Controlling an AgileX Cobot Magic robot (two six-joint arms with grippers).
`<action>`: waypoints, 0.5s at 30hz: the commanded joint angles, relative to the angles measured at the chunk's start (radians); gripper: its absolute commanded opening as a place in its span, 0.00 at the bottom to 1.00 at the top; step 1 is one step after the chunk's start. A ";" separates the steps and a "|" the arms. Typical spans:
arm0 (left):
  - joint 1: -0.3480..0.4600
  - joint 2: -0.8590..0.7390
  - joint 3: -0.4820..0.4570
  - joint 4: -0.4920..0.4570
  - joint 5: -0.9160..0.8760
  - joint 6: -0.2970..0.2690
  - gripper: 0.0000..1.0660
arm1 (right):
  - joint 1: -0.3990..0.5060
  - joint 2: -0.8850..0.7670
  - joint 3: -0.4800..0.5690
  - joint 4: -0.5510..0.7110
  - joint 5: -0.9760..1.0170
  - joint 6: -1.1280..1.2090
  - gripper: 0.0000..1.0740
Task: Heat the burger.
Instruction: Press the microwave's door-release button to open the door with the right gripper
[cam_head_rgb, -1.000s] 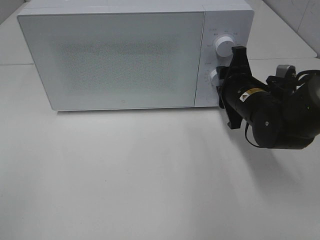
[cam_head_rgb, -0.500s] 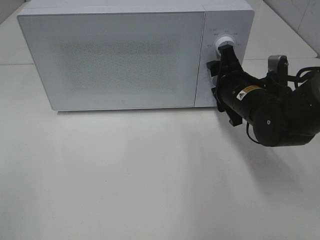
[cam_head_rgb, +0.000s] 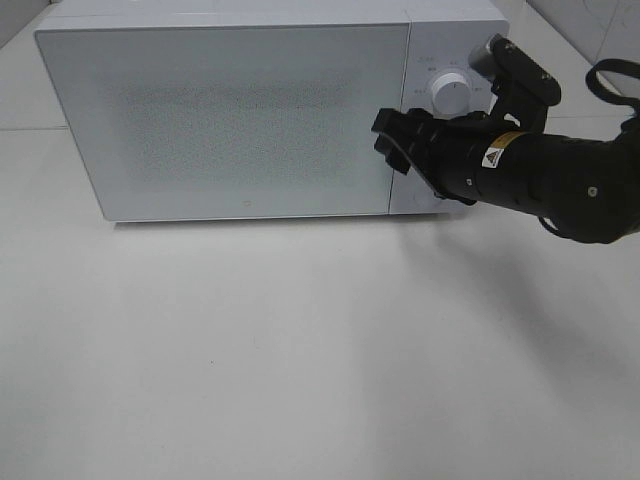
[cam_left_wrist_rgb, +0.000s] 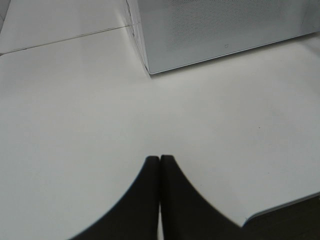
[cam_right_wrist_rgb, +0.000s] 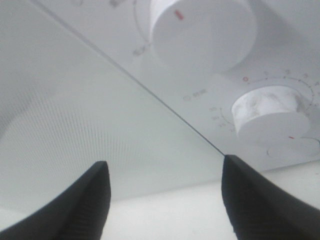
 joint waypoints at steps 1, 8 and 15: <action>0.001 -0.022 0.003 -0.004 -0.014 -0.002 0.00 | -0.002 -0.069 -0.006 -0.076 0.183 -0.246 0.57; 0.001 -0.022 0.003 -0.004 -0.014 -0.002 0.00 | -0.002 -0.137 -0.007 -0.107 0.422 -0.423 0.57; 0.001 -0.022 0.003 -0.004 -0.014 -0.002 0.00 | -0.016 -0.160 -0.078 -0.106 0.751 -0.472 0.56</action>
